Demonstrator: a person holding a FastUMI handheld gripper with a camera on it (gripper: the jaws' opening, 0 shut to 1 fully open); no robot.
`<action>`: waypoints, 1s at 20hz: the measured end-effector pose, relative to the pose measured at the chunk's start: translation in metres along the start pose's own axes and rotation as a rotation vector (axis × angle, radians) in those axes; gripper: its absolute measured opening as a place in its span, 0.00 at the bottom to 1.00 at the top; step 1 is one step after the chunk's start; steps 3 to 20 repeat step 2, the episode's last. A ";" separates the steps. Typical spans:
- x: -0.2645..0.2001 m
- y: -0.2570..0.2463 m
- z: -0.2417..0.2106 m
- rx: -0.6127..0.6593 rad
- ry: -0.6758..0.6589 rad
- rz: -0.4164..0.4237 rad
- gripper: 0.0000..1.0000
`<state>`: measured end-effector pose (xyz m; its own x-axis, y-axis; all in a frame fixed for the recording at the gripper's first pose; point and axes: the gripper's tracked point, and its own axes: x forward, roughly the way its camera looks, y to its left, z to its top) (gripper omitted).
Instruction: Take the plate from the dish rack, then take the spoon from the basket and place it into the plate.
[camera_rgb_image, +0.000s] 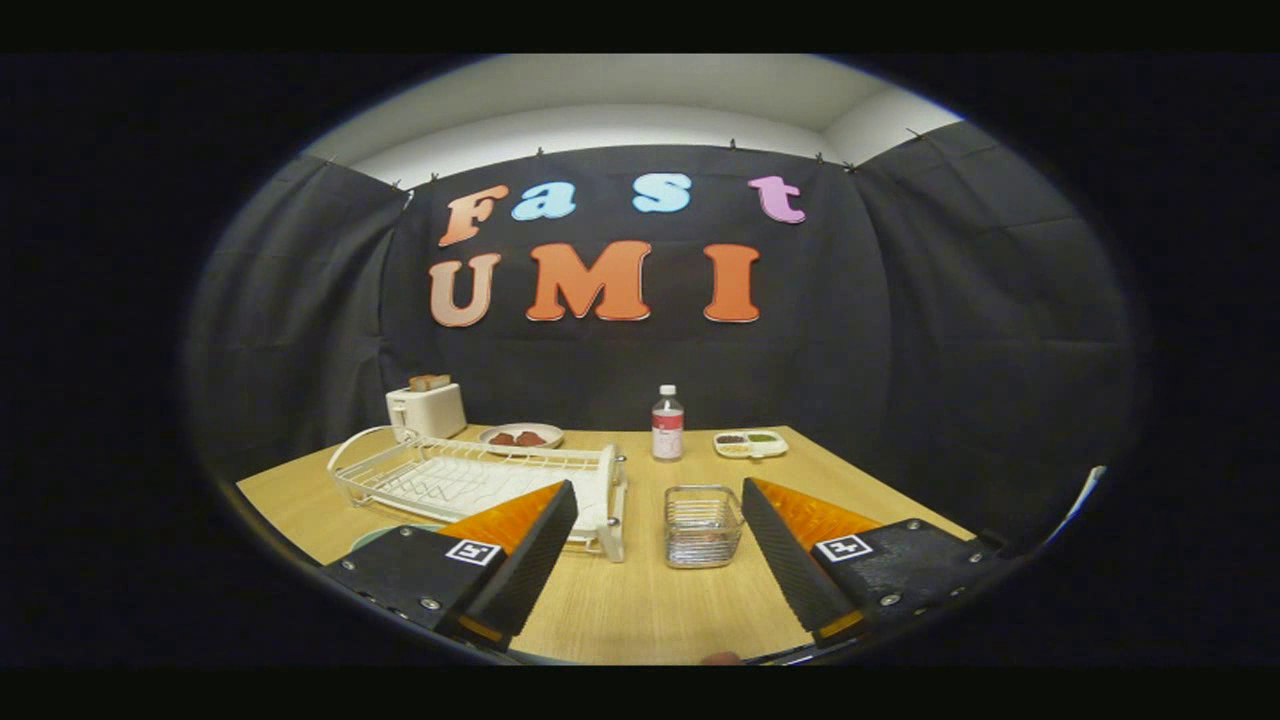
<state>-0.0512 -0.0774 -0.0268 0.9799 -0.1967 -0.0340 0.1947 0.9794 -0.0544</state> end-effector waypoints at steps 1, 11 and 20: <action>0.000 -0.008 0.003 0.003 -0.006 -0.011 0.98; 0.001 -0.015 0.006 0.004 -0.014 -0.021 0.98; 0.001 -0.015 0.006 0.004 -0.014 -0.021 0.98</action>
